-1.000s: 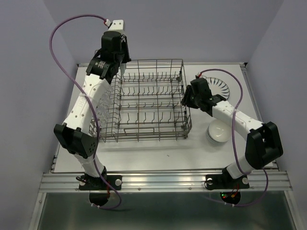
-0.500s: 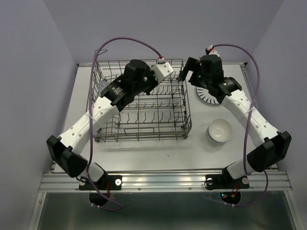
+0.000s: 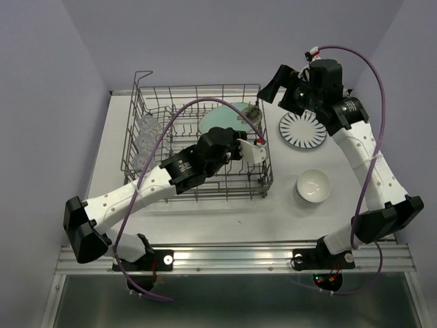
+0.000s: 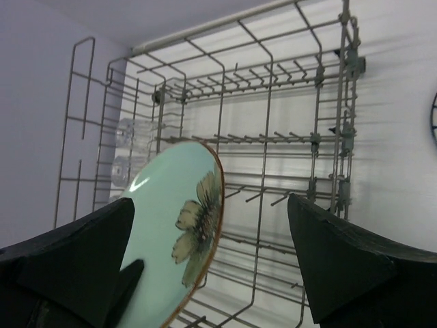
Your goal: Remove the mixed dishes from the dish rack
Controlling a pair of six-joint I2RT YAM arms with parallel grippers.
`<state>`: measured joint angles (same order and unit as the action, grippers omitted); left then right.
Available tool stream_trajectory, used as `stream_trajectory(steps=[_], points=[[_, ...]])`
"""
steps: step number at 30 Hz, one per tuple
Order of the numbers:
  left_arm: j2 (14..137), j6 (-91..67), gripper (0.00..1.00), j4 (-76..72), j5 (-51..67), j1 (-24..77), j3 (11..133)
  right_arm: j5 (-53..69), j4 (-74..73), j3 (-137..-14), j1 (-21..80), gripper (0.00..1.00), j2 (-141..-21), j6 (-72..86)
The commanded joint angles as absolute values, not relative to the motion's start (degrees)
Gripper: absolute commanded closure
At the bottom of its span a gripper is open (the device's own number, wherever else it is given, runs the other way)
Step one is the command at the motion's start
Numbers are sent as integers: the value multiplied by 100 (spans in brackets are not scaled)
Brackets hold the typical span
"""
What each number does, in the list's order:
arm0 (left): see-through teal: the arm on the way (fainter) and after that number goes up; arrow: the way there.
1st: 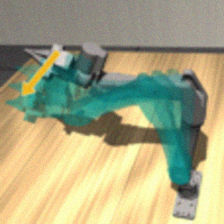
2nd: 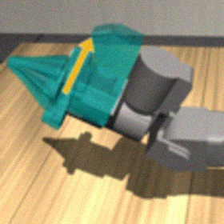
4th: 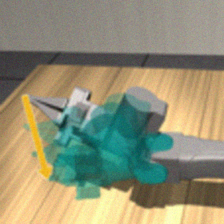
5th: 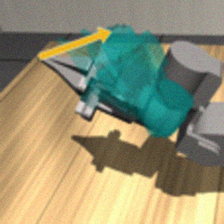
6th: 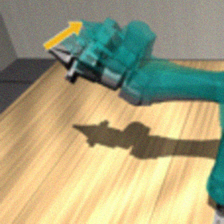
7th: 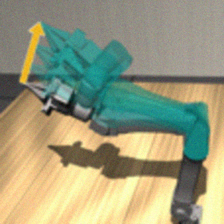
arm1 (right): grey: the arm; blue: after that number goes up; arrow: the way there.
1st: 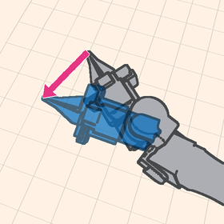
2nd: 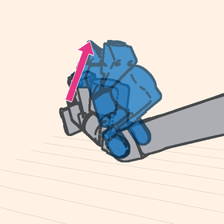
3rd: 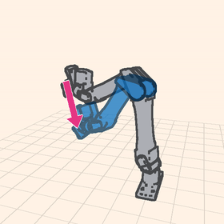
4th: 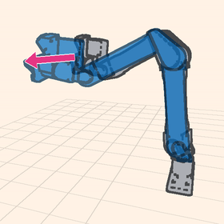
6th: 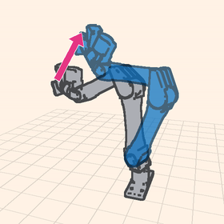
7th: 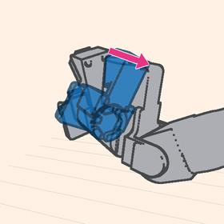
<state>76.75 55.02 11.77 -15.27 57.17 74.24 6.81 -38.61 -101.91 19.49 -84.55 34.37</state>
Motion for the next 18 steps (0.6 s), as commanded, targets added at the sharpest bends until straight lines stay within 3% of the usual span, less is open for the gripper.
stream_trajectory(steps=[1,7,12,16,18], points=[[7330,6538,100,-1140,-2794,5748,7226,1695,-4201,-10213,1969,0,-8657,3480],[7435,7163,100,-1968,-3076,5783,6829,2712,-4009,-9950,1969,0,-8833,3427],[7576,7207,100,-2074,-3155,5862,6794,3735,-3727,-9940,1969,6,-8991,3489],[7655,7286,100,-2145,-3181,5871,6794,3700,-3726,-10028,1969,44,-8991,3551],[7708,7304,100,-2162,-3208,5889,6829,3753,-3718,-10037,1969,52,-9035,3568]])
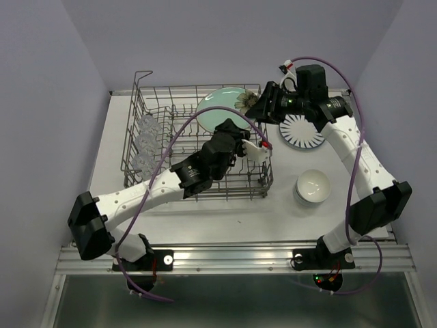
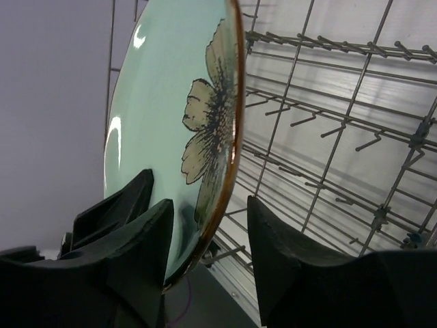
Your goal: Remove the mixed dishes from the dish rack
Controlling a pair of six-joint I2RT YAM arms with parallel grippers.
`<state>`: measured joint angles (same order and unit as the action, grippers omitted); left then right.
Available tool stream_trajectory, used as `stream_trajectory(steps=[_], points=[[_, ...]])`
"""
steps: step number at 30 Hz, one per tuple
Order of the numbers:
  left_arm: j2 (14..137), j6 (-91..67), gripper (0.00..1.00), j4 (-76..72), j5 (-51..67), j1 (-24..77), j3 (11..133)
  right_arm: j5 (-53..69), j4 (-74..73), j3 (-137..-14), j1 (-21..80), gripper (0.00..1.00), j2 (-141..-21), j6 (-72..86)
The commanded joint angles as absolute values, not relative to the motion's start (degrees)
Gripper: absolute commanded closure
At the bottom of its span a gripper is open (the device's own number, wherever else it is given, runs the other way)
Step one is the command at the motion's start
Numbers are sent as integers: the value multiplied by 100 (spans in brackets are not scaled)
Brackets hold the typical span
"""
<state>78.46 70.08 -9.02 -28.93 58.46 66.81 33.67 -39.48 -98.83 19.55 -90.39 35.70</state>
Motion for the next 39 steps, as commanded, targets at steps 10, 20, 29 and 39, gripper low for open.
stream_trajectory(steps=[10,20,29,39], points=[[7796,6979,17,-1829,-3428,6029,6987,2972,-3323,-10072,1969,99,-9062,4015],[7831,6058,1,-1065,-3375,6047,7382,2408,-1856,-9729,1680,99,-8859,4956],[7234,3369,1,185,-944,5311,8560,3084,-1108,-9686,353,99,-9097,5467],[6565,-1051,1,-30,-1641,3772,8190,3787,-765,-8255,-1439,99,-9079,5001]])
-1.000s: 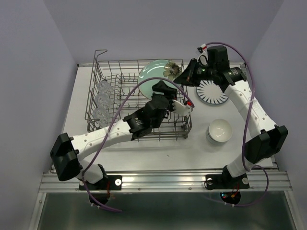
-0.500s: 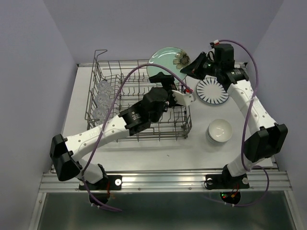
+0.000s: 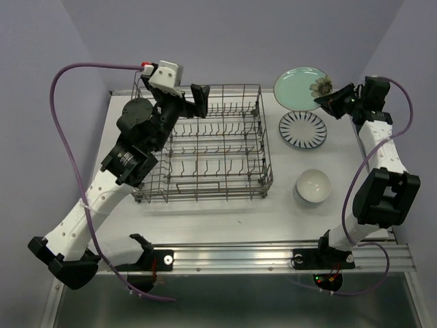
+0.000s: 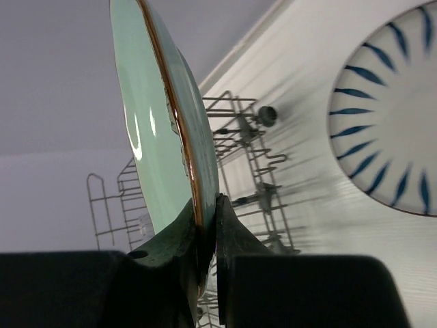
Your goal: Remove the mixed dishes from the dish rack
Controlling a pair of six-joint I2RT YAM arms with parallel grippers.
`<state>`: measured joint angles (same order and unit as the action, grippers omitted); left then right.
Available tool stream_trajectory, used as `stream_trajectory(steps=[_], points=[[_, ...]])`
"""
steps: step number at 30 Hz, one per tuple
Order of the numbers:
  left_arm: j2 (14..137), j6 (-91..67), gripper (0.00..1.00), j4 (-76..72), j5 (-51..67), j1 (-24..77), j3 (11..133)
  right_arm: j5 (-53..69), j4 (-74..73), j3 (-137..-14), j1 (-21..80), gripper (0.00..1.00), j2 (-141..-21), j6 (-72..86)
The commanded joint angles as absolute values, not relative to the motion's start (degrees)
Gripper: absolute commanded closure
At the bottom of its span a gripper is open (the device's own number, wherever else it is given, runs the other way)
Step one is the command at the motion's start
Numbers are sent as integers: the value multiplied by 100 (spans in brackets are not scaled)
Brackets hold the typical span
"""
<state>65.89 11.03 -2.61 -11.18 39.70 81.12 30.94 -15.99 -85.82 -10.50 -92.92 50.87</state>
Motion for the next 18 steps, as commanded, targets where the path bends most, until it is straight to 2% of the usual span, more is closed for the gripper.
stream_trajectory(steps=[1,5,10,18], points=[[6565,-1333,1,322,-1687,3631,8244,3753,-765,-8149,-1528,99,-9105,4940],[6487,-2109,1,1387,-1425,2579,8262,3411,-774,-7788,-1906,99,-9237,4449],[6354,-2276,1,1370,-83,1390,7744,3252,-773,-7761,-1978,99,-9685,4035],[6574,-2355,1,1960,-387,642,7647,3111,-589,-7796,-1978,99,-10423,3833]])
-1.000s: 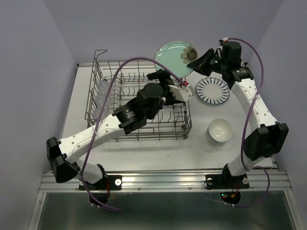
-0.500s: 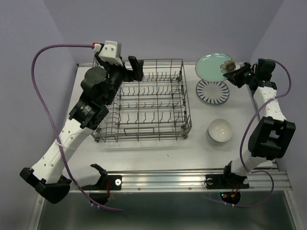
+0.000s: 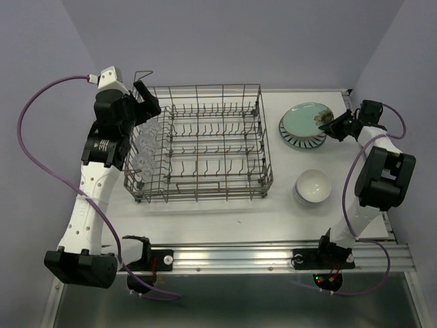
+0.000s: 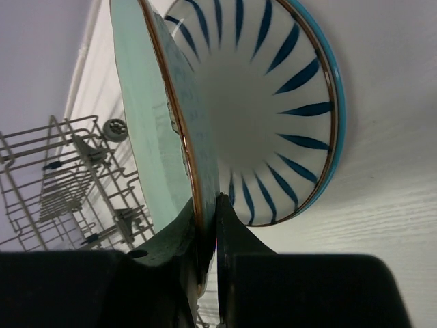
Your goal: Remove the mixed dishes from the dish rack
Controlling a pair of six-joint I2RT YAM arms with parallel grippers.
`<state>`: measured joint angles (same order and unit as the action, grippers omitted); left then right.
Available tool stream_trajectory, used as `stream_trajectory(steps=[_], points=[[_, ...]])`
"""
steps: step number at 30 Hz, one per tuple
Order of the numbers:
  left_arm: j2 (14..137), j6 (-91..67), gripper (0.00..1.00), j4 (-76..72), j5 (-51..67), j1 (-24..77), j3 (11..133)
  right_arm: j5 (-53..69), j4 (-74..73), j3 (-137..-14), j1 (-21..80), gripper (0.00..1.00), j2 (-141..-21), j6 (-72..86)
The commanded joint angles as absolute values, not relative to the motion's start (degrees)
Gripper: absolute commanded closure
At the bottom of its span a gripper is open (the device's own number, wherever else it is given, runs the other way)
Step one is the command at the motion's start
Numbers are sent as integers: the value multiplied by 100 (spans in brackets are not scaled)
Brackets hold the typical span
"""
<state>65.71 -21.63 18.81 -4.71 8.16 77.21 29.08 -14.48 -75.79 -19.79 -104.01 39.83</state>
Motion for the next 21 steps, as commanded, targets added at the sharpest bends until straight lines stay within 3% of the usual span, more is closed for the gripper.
stream_trajectory(steps=[1,6,12,19,21], points=[[6600,-2355,1,1969,-404,598,7586,3129,-580,-7787,-1978,99,-10528,3823],[6767,-2303,1,2285,-614,299,7594,3199,-528,-7752,-1978,99,-10722,3674],[6882,-2206,1,2171,-387,53,7392,3208,-431,-7620,-1978,92,-10898,3726],[6706,-2145,1,2162,-519,53,7453,2945,-527,-7585,-1978,75,-11083,3648],[6671,-2101,1,2223,-571,53,7506,2822,-712,-7646,-1916,66,-11118,3586]])
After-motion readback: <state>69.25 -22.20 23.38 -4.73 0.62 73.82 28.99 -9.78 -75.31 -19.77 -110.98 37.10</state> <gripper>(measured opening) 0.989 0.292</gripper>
